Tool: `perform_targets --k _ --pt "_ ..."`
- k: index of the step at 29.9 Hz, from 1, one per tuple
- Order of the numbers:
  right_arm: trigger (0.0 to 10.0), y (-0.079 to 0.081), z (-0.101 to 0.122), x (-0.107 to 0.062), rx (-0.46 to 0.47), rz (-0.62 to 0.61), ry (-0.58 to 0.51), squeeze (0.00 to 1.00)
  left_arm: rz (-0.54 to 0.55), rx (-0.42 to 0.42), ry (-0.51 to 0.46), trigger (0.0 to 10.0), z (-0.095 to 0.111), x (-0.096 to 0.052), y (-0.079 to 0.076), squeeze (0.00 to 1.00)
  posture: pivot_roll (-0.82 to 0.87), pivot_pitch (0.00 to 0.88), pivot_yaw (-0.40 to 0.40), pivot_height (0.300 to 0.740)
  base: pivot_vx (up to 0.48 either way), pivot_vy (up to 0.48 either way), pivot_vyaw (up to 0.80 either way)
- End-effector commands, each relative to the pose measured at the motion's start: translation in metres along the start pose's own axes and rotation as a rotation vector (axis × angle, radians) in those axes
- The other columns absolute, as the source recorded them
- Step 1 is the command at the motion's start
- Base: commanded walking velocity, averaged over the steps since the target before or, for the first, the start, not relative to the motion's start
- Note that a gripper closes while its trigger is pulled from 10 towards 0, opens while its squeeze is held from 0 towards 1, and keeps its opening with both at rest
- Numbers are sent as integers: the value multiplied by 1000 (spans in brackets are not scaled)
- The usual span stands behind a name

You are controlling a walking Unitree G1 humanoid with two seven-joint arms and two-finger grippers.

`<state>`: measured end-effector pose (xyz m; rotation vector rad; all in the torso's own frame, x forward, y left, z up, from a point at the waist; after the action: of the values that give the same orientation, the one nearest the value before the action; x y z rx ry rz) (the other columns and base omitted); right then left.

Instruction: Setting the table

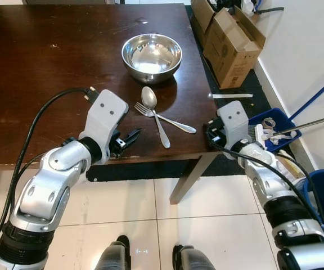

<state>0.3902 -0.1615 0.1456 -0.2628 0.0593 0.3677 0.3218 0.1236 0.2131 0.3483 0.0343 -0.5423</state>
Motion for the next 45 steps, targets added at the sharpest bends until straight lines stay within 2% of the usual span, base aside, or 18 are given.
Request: perform_targets --k 1,5,8,10,11,14,18,23,26,30,34,37,39,41,45 --pt "10000 9 -22 -4 46 25 71 0 -13 8 6 10000 -2 1 -2 0 -37 135 52 740 0 0 0" --pt "10000 27 -9 -2 83 110 3 0 -10 11 4 10000 -1 2 -1 0 -34 132 54 740 0 0 0" --pt "10000 32 -6 -1 93 133 -15 0 -9 10 4 10000 -1 2 -1 0 -33 132 54 740 0 0 0" --pt "10000 50 -1 -1 108 231 -41 0 -8 8 2 10000 -1 3 -2 0 -29 130 49 740 0 0 0" --pt "10000 50 -1 -1 108 231 -41 0 -8 8 2 10000 -1 3 -2 0 -29 130 49 740 0 0 0" --pt "10000 66 1 -2 111 316 -47 0 -7 7 1 10000 -1 3 -3 0 -28 130 48 740 0 0 0" --pt "10000 85 3 -13 96 419 -42 0 0 1 1 10000 -2 2 -3 0 -33 131 37 740 0 0 0" --pt "10000 95 6 -23 100 480 -52 0 0 -4 2 10000 -3 3 -4 0 -44 133 36 740 0 0 0" --pt "10000 104 13 -32 136 537 -88 0 -9 -10 -1 10000 -4 6 -7 0 -55 133 37 740 0 0 0" --pt "10000 101 21 -35 154 534 -123 0 -10 -12 -5 10000 -3 7 -7 0 -59 132 36 740 0 0 0" --pt "10000 80 38 -35 161 454 -175 0 -8 -17 -8 10000 -3 8 -8 0 -67 128 33 740 0 0 0" --pt "10000 55 44 -30 72 297 -183 0 14 -32 -19 10000 -2 10 -9 0 -76 121 31 740 0 0 0" --pt "10000 49 43 -28 65 250 -180 0 19 -36 -21 10000 -2 11 -9 0 -76 121 31 740 0 0 0" --pt "10000 42 39 -23 95 186 -165 0 26 -41 -24 10000 -1 13 -8 0 -77 126 34 740 0 0 0" --pt "10000 43 35 -14 155 165 -159 0 28 -41 -31 10000 2 14 -8 0 -60 137 39 740 0 0 0"
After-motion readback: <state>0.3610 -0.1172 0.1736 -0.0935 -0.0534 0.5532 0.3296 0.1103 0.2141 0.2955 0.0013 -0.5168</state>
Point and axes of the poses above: a point about 5 cm out from each wrist's last joint towards the gripper, its own x axis pointing out of the wrist towards the gripper, its own z axis along the axis of the wrist's last joint, y = z × x, the point moved 3 cm from there along x, pointing out of the wrist towards the gripper, and after that the axes turned 1 degree about x, right-handed, at the moved point
